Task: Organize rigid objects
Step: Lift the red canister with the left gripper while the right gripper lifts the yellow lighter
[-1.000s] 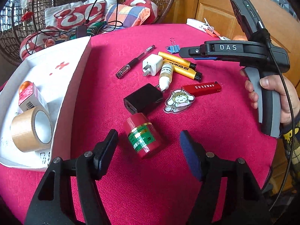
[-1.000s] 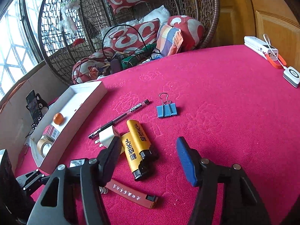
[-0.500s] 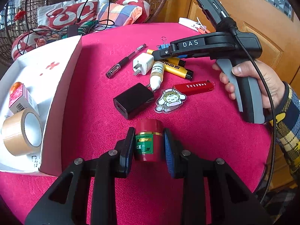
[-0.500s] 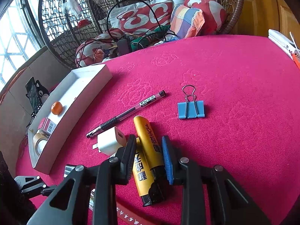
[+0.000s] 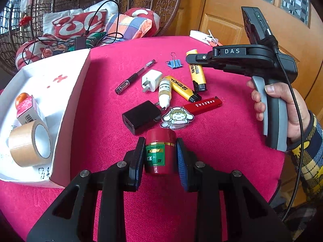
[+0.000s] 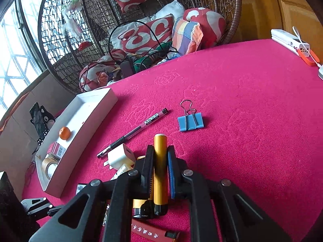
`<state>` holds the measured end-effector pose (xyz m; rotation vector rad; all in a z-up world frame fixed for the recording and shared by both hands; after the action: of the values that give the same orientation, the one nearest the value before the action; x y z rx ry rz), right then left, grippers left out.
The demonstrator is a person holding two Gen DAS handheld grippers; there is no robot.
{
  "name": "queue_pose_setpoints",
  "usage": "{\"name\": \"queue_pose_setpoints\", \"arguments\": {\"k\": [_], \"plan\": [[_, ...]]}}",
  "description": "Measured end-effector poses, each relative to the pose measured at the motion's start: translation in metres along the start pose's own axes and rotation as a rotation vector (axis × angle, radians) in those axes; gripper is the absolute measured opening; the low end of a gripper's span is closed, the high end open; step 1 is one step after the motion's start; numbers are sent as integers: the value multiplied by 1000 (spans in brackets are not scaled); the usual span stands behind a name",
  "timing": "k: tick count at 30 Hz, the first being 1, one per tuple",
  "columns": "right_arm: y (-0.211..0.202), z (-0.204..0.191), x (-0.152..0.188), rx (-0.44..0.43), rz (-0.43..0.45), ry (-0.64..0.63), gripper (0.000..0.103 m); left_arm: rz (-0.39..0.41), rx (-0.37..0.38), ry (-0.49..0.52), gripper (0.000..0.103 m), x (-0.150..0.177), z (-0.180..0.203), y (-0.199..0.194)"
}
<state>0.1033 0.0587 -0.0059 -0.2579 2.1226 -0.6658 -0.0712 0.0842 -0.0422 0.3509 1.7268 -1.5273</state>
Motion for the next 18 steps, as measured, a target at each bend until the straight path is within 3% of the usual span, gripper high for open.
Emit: {"name": "queue_pose_setpoints", "arguments": {"k": [9,18], "plan": [[-47,-57,-19,-127,146,-31,10,48,11,-6,29,-6,6,-18],[-52,-95,-19,-184,152,-85,10,114,4,-41,29,-13,-7,-41]]}}
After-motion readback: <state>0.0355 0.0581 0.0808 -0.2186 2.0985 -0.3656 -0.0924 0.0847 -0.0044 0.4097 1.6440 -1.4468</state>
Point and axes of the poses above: each gripper's, at about its wrist camera, not at the fingertips, and y roughly the way its jaws point, z to its right, x to its underside, the point moved 9 cm from there along y, roughly the way its jaws point, and after that the axes turned 8 degrees about -x, right-handed, at the moved point
